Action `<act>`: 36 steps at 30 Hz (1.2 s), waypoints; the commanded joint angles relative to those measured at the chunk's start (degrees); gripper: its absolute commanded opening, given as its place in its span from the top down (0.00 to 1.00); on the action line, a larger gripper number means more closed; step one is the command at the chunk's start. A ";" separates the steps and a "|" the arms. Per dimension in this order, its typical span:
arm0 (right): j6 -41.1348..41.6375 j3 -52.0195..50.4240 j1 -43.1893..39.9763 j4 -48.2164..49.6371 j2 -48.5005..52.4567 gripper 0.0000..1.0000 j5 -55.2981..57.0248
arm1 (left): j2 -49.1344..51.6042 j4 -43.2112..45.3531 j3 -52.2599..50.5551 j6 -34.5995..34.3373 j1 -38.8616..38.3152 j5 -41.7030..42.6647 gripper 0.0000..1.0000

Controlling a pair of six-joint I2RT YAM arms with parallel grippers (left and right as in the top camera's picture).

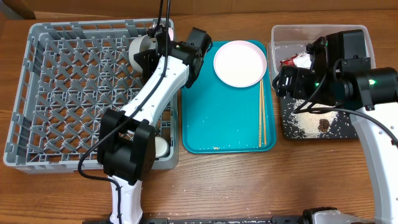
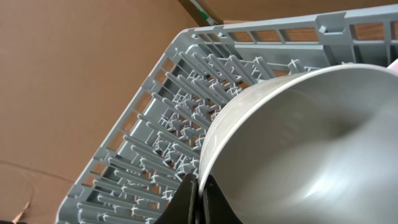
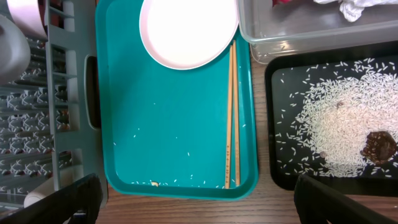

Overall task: Sort waste into correct bins and load items into the dishwasher
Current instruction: 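Move the left gripper to the white plate and grasp its rim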

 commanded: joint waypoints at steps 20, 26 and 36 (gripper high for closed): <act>0.13 0.70 0.15 0.35 0.07 0.00 0.33 | 0.37 -8.68 -0.83 6.75 0.28 -5.46 0.96; 0.13 0.70 0.15 0.35 0.07 0.00 0.33 | 0.37 -8.81 -5.38 4.79 0.15 -3.82 0.96; 0.13 0.70 0.15 0.35 0.07 0.00 0.33 | 0.35 -7.48 -8.74 4.50 -0.33 -6.10 0.96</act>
